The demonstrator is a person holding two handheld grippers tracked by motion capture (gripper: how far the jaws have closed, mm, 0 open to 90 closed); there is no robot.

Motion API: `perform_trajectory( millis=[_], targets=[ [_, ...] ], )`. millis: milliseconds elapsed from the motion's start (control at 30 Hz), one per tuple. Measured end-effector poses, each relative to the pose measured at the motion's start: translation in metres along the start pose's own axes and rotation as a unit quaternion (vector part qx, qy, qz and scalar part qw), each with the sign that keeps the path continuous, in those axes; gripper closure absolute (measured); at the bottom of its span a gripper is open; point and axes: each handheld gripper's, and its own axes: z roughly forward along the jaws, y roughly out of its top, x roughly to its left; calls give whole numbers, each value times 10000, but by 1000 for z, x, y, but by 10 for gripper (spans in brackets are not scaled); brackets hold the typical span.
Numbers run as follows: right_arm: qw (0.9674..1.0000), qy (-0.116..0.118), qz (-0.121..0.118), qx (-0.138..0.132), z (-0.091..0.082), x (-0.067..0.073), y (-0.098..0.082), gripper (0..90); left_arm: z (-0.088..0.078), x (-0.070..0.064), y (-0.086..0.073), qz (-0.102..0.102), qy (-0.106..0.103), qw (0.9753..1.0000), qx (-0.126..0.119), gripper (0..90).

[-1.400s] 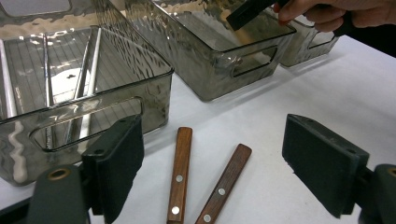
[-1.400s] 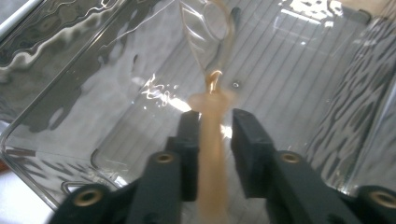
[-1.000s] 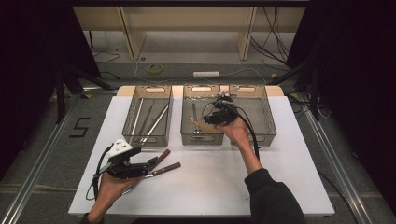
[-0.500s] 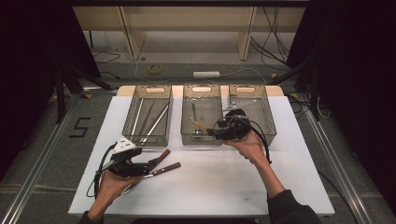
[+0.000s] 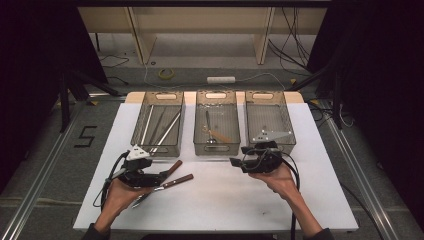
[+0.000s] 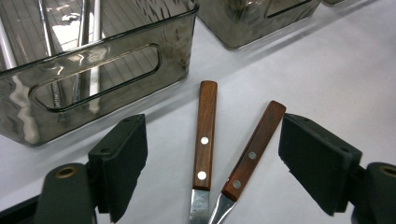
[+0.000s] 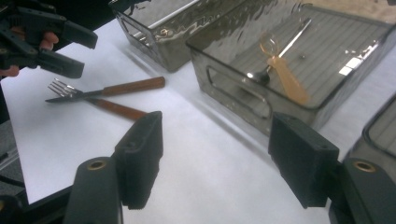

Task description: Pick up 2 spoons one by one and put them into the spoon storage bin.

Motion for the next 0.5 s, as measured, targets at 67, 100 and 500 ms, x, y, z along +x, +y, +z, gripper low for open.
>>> perform_trajectory(
  millis=[67,100,500],
  targets=[
    [10000,9,52,-67,-2,1,-7,357,1,1,1,12,3,10000,91,235],
    [10000,28,58,-51,-3,1,-9,351,2,1,1,30,14,9999,129,236],
    [9999,41,93,2,-11,4,-30,322,11,7,7,154,141,9976,655,273]
  ],
)
